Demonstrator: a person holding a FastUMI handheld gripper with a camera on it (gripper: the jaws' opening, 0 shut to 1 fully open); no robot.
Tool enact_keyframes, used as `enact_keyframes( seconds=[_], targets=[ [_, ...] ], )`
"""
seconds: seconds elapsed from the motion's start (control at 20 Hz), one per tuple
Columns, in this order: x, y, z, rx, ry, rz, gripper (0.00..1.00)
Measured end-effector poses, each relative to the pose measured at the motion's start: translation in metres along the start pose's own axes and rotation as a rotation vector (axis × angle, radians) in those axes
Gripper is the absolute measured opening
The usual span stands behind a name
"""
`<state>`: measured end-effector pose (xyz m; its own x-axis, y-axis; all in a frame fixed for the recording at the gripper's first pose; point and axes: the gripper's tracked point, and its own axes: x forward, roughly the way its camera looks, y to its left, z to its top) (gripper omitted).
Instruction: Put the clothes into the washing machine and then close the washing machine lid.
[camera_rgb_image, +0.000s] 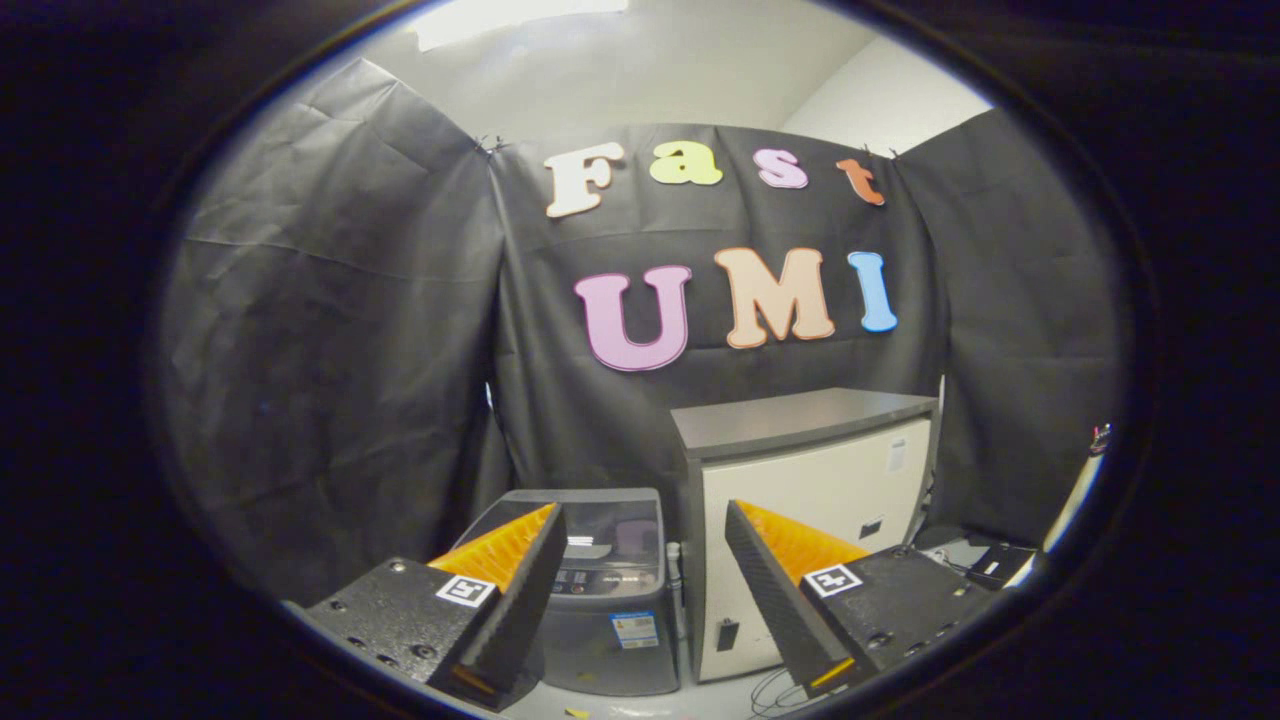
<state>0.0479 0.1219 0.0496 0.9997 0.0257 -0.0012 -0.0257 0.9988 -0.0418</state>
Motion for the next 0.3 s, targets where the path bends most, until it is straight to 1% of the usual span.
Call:
enact_keyframes(
  seconds=[0.15,0.3],
  targets=[
    [-0.010,-0.027,0.004,-0.005,-0.046,-0.051,0.96],
    [-0.014,-0.037,0.013,0.004,-0.115,-0.060,0.96]
  ],
)
